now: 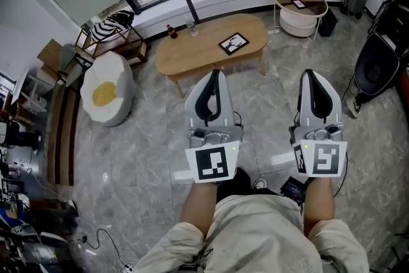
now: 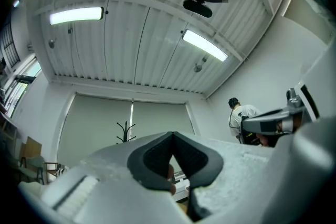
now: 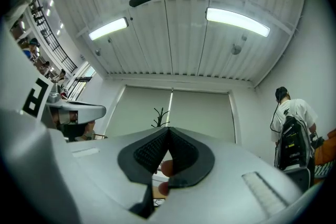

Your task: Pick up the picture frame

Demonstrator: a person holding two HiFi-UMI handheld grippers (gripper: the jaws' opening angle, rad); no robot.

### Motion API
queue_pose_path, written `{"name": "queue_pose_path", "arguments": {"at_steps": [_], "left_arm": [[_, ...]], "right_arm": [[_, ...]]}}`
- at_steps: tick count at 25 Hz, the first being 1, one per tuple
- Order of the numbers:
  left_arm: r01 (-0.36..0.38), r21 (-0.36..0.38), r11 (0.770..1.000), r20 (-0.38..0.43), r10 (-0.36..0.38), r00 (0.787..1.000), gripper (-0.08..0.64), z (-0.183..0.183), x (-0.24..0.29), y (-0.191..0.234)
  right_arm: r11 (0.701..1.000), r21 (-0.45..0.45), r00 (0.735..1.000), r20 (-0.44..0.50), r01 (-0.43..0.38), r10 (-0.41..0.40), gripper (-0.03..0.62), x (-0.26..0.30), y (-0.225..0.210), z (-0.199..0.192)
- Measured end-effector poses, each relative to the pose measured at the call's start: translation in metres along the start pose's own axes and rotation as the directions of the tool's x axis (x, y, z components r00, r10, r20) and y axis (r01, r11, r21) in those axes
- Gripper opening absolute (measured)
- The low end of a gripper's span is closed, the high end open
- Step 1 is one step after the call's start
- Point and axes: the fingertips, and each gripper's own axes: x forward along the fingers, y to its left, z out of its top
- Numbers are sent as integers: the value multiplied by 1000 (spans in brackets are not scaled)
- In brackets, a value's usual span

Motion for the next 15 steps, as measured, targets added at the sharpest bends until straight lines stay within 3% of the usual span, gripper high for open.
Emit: {"name": "queue_pose_path", "arguments": {"at_steps": [15], "left_arm": [[10,-35,999,-21,-11,1000,6,-44,41,21]], "right_arm": [[999,-37,999,-33,4,-5,2,49,5,-32]]}}
